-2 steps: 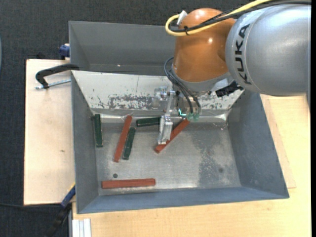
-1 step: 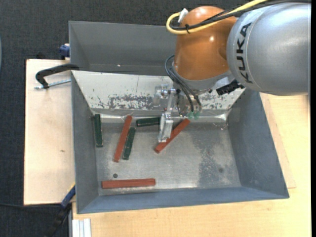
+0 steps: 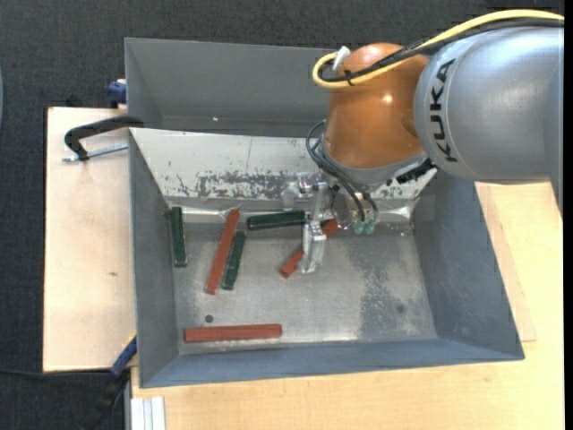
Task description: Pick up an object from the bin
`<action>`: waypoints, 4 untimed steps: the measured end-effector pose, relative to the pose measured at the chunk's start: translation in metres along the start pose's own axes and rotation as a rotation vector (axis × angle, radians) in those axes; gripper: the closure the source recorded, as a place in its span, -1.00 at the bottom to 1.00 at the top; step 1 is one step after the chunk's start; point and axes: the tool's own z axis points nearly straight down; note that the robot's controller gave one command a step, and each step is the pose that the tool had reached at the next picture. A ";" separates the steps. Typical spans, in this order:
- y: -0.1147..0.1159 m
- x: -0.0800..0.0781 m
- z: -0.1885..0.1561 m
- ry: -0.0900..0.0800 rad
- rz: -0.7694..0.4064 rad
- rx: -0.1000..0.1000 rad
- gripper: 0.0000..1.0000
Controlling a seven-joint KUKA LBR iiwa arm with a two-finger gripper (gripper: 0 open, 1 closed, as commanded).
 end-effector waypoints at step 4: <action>-0.046 -0.021 0.106 -0.035 -0.567 0.003 1.00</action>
Offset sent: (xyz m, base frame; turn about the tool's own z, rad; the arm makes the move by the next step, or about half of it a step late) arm 0.0036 -0.0484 -0.0239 -0.4284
